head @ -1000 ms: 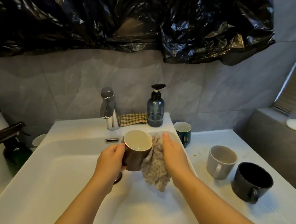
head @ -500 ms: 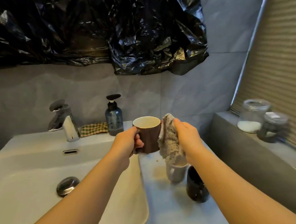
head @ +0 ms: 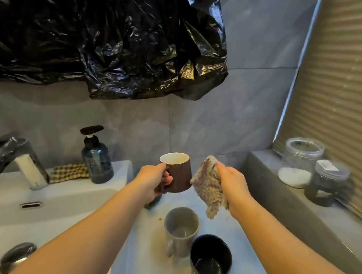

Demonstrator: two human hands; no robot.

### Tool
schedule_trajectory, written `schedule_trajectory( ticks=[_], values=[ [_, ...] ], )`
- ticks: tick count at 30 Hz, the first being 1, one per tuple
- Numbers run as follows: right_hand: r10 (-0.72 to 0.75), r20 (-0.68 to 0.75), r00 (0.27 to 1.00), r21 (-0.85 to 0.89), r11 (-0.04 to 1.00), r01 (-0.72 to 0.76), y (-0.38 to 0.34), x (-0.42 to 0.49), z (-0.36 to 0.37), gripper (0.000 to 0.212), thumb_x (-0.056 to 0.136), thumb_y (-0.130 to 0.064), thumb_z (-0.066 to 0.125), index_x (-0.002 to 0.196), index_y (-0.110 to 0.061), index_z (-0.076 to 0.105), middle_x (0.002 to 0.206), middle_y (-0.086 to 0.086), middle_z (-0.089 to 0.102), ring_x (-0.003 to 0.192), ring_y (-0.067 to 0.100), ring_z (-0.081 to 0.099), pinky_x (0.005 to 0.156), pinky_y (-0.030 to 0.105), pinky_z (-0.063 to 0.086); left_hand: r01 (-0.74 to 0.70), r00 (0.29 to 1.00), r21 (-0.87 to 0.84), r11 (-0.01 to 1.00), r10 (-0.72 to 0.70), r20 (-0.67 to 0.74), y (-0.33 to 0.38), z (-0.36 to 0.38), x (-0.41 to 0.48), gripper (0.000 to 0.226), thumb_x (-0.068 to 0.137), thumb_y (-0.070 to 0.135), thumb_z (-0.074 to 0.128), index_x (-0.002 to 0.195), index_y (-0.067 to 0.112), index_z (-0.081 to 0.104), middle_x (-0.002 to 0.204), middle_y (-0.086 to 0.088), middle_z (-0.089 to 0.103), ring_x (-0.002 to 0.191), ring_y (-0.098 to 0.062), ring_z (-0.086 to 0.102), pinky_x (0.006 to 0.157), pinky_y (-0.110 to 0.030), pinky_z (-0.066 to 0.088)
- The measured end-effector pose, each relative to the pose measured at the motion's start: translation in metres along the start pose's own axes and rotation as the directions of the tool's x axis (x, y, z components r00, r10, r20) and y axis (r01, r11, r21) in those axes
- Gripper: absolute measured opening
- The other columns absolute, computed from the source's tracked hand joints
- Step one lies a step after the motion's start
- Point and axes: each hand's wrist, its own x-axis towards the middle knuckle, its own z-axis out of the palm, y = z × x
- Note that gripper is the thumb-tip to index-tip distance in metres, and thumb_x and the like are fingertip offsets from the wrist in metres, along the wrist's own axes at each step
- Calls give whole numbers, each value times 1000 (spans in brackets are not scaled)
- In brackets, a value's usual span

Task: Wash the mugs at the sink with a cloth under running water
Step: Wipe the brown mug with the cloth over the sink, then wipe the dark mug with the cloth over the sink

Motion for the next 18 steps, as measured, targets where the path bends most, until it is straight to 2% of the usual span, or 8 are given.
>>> schedule_trajectory(
  ticks=[3,5,8,10,14,18],
  values=[
    [26,1,1000,16,1000,-26,14,26,1,21,99,-36,39,99,-19,50,99,2,55,96,23,56,84,39,49,26,1000,40,999,-25,-7,-8,13,31,39,94,16,46,57,7,49,43,-3,56,63,-21,52,61,-30,45],
    [71,5,997,23,997,-71,25,40,4,22,99,-37,40,102,-18,52,100,2,56,98,25,57,86,41,50,57,998,40,998,-58,17,-18,21,49,40,95,14,44,56,7,48,47,-5,57,64,-20,50,59,-29,42],
    [119,13,993,30,992,-120,44,58,9,20,98,-36,42,94,-20,54,94,1,58,97,25,58,88,43,51,82,996,49,995,-84,29,-37,30,73,38,95,14,42,59,8,48,63,-9,56,63,-19,49,65,-31,45],
    [127,21,992,17,992,-127,56,68,12,21,98,-36,42,89,-22,55,96,2,59,97,26,59,90,46,51,77,997,73,994,-79,26,-50,33,86,35,95,14,42,61,9,49,64,-8,57,62,-19,51,74,-32,48],
    [163,21,986,13,987,-163,74,82,21,28,98,-38,42,79,-23,55,90,0,59,95,24,59,88,42,50,78,997,98,992,-78,-2,-70,33,108,30,95,18,46,67,10,54,65,-5,61,63,-18,56,88,-36,47],
    [188,21,982,33,981,-189,84,91,31,30,97,-37,44,72,-23,53,85,1,60,85,20,57,84,39,50,101,995,109,989,-101,-10,-85,27,121,25,96,19,44,74,10,54,68,-4,62,66,-17,57,81,-32,42]
  ],
)
